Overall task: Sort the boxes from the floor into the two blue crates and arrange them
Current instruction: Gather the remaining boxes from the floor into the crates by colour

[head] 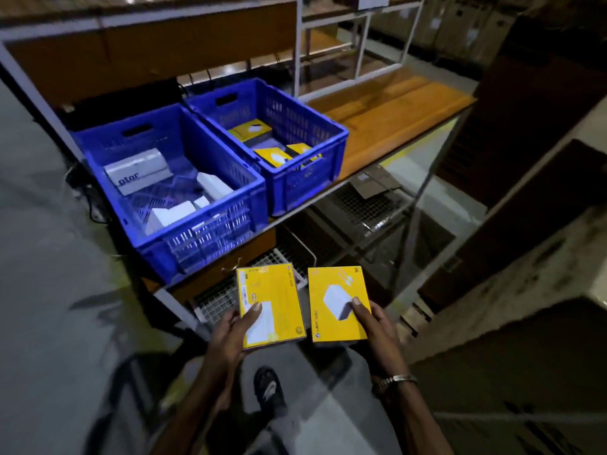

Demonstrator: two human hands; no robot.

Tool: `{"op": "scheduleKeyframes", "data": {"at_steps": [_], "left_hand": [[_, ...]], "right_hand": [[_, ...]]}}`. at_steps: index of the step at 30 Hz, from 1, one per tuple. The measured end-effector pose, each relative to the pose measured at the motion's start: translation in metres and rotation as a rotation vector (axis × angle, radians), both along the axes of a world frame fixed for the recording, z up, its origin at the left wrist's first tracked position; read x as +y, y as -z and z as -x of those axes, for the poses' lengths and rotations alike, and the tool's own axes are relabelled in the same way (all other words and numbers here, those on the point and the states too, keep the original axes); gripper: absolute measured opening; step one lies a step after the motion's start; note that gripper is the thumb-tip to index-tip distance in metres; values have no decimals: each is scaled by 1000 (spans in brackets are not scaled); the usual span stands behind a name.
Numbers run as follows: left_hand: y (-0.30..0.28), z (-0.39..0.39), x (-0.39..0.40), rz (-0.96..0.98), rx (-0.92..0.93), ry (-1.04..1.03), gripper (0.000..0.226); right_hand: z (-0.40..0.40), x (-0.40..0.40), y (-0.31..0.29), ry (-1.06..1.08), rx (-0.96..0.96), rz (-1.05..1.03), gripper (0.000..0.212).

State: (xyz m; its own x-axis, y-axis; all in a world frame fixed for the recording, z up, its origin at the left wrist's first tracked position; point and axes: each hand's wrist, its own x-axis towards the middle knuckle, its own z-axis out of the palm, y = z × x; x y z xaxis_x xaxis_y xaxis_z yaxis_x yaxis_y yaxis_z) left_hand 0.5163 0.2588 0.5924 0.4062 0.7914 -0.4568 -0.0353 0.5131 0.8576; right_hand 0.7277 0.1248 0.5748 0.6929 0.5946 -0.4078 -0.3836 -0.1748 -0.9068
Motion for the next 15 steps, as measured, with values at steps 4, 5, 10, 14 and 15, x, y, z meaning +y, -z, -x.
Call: {"op": "scheduleKeyframes", "data": {"at_steps": [4,5,10,14,15], "left_hand": [[17,-36,71,-44,35,-36,64],[18,-48,88,-48,32,-25,55],[-15,-103,163,-168,-17,101,35],[-45,-141,224,-239,-14,116,36],[-48,-150,238,-251,-9,104,38]], "right_hand": [[-39,72,-4,-31,21,5,26],[-51,89,-6,-22,24,6,24],[-112,166,-21,48,-45,-8,22],[-153,222,-41,63,-90,-43,19],[-163,236,-47,44,-99,-62,20]]}}
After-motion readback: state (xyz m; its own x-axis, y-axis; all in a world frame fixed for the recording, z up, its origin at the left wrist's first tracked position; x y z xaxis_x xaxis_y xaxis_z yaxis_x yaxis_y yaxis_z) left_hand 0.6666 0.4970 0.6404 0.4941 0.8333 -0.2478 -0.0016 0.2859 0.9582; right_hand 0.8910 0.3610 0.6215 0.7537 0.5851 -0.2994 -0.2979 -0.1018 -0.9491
